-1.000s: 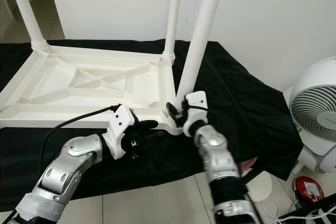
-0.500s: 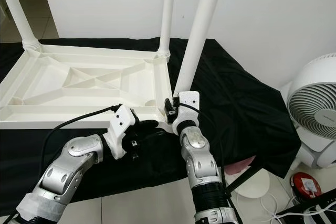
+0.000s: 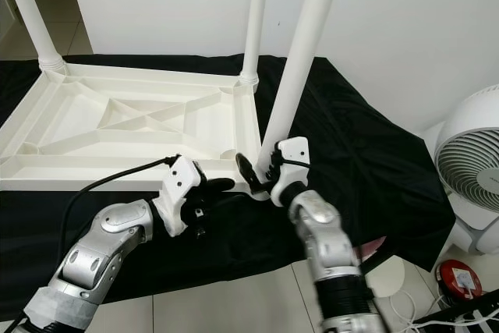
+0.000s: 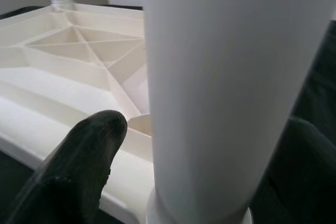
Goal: Building children table
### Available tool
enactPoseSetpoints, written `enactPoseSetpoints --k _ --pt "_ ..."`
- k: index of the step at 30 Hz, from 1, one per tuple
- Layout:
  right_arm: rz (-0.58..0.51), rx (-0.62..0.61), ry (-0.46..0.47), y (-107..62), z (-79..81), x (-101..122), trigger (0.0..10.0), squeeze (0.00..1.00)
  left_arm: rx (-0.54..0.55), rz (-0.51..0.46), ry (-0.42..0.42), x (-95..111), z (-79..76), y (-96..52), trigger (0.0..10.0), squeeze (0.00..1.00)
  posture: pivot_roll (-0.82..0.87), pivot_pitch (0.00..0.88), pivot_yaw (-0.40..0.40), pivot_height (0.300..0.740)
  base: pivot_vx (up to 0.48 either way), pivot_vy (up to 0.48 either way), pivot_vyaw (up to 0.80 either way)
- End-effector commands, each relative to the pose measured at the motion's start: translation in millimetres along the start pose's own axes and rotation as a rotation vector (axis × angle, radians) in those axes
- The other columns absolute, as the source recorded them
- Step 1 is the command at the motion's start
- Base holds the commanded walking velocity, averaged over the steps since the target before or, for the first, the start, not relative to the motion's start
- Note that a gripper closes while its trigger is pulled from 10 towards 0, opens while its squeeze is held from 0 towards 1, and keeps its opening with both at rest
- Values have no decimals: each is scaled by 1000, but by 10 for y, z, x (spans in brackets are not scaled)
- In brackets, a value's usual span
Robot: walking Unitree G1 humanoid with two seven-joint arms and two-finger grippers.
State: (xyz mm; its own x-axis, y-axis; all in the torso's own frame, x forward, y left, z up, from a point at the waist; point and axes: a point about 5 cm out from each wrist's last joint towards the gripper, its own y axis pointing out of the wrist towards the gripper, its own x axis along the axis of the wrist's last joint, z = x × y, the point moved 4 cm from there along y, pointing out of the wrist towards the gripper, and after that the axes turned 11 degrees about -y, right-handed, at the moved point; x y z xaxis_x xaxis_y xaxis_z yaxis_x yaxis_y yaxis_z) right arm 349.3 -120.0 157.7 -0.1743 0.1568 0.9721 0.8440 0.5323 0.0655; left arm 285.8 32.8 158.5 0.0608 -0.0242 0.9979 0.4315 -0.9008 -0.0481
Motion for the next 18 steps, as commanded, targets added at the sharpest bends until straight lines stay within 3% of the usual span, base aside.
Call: enactPoseSetpoints --k 1,5,14,15,18 --pt "4 33 -1 -12 14 -37 10000 0 40 -12 4 5 31 13 10000 0 25 44 -82 740 0 0 0" --pt "28 178 -91 22 17 -97 10000 0 28 -14 12 21 29 35 10000 0 27 32 -78 740 0 0 0" --pt "79 278 -106 177 85 -221 10000 0 26 -17 18 35 34 46 10000 0 44 17 -77 740 0 0 0" --pt "80 304 -99 191 114 -234 314 0 26 -17 19 36 32 43 10000 0 48 14 -79 740 0 0 0" --pt "76 343 -94 204 158 -251 0 0 31 -18 21 40 36 28 10000 0 54 11 -83 740 0 0 0"
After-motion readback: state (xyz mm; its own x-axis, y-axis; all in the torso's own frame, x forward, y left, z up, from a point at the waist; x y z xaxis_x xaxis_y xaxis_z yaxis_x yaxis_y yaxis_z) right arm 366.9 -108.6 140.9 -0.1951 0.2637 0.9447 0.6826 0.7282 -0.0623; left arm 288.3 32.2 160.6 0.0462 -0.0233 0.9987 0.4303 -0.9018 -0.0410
